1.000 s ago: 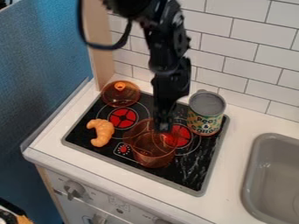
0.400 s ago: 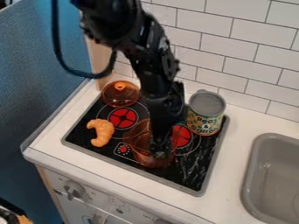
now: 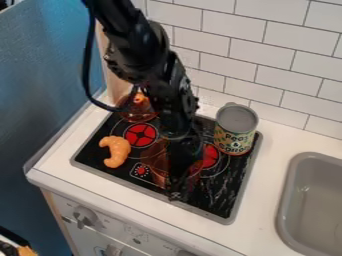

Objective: Put orange pot on top middle of the burner

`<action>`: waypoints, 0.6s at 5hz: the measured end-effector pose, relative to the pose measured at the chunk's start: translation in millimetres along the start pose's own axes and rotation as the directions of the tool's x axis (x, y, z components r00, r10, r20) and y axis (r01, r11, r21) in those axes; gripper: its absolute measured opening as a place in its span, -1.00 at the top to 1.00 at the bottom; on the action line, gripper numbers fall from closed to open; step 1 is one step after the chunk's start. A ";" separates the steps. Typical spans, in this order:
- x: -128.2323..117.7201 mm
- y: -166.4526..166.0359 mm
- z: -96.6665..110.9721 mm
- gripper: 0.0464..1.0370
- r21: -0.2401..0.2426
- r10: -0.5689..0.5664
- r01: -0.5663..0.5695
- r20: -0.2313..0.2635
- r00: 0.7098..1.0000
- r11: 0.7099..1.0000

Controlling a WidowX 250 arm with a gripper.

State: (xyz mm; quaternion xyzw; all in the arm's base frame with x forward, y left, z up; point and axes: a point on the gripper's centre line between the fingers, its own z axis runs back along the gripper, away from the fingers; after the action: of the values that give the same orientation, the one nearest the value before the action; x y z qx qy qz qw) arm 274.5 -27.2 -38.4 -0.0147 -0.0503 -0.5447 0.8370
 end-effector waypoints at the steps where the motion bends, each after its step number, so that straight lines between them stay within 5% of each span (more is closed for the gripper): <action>1: -8.2 1.2 -9.3 -0.84 -0.009 0.026 -0.026 -0.033 0.999 1.000; 3: -11.4 8.9 -10.3 0.34 0.027 0.041 -0.039 -0.055 0.998 0.999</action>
State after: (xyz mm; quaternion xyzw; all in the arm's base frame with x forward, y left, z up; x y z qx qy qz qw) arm 278.8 -14.0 -49.6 0.0104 -0.0339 -0.5273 0.8489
